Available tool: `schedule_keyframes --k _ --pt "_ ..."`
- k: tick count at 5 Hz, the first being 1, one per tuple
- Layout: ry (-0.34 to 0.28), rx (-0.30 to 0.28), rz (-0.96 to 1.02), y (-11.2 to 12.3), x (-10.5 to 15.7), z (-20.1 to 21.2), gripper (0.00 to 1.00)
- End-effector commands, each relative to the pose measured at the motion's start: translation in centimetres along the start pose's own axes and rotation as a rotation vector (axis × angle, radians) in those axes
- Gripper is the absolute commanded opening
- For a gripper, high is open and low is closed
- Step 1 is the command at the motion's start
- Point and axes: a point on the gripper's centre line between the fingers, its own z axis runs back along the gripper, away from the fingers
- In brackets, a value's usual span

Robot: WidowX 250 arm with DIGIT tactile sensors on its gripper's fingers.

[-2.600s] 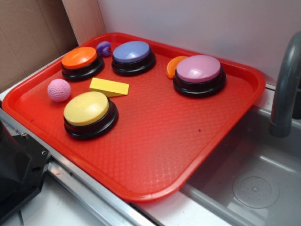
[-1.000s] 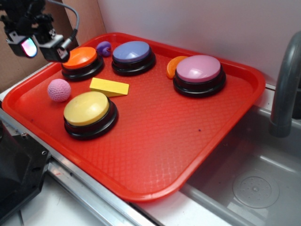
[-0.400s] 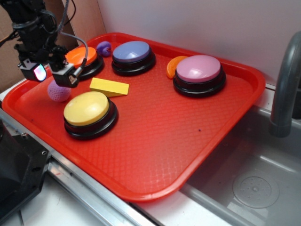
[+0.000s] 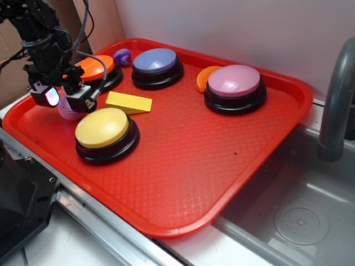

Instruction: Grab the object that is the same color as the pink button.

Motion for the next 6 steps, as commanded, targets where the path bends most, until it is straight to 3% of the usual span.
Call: schedule_keyframes --k 1,3,5,6 --pt "-0.042 0.001 0.029 0.1 -0.2 -0.1 0.00" --pt "-0.067 -0.018 0.009 -1.7 0.4 3.8 0.00" --pt "-0.133 -0.039 -0.115 -7.7 1.6 11.4 0.00" --pt "-0.171 -0.083 -0.183 -10.4 1.8 14.6 0.00"
